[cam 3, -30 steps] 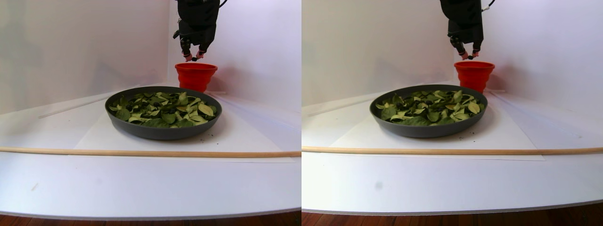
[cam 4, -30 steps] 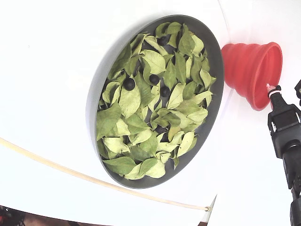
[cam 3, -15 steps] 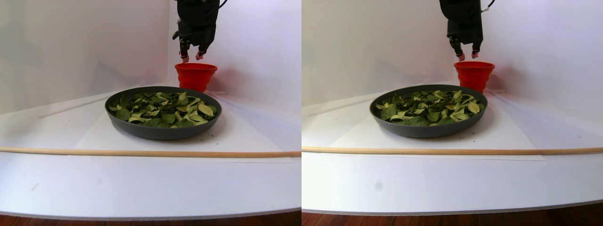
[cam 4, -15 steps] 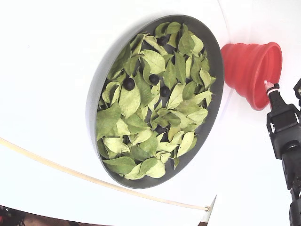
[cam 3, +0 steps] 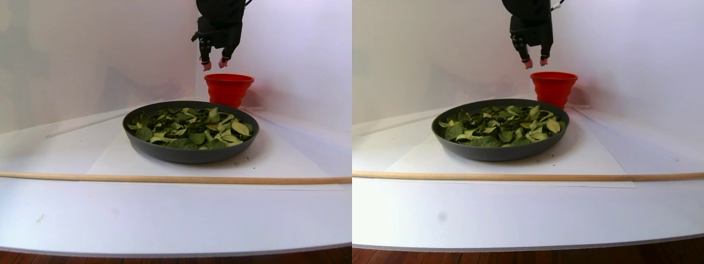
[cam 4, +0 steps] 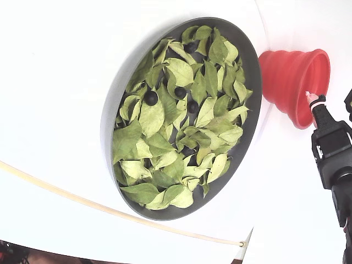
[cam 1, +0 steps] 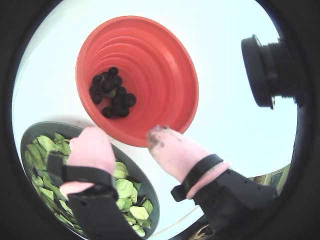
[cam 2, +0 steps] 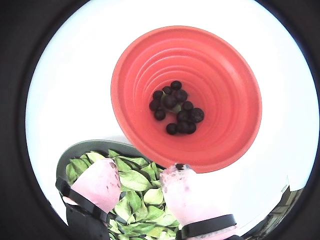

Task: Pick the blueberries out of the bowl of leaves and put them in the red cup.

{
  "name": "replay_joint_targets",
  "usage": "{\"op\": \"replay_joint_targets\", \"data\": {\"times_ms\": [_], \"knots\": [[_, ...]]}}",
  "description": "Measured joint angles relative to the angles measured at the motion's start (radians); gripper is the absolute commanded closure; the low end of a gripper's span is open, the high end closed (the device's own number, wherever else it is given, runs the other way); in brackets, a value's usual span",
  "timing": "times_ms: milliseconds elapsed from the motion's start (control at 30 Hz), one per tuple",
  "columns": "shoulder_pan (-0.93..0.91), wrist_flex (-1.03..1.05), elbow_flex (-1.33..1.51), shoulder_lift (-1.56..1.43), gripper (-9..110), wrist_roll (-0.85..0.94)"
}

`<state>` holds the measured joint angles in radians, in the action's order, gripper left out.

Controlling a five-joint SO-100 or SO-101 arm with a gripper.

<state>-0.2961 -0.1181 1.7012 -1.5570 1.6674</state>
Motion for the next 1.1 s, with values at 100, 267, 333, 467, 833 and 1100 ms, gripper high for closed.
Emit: {"op": "replay_joint_targets", "data": {"times_ms": [100,267,333,467,833,1100], "knots": [[0.008,0.008,0.029,-0.020,87,-0.009],[0.026,0.012,0.087,-0.048,87,-0.021],[0.029,0.017,0.107,-0.060,87,-0.018],[0.049,0.017,0.156,-0.091,87,-0.029],[0.069,0.017,0.219,-0.117,87,-0.054],[0.100,0.017,0.293,-0.117,87,-0.075]]}}
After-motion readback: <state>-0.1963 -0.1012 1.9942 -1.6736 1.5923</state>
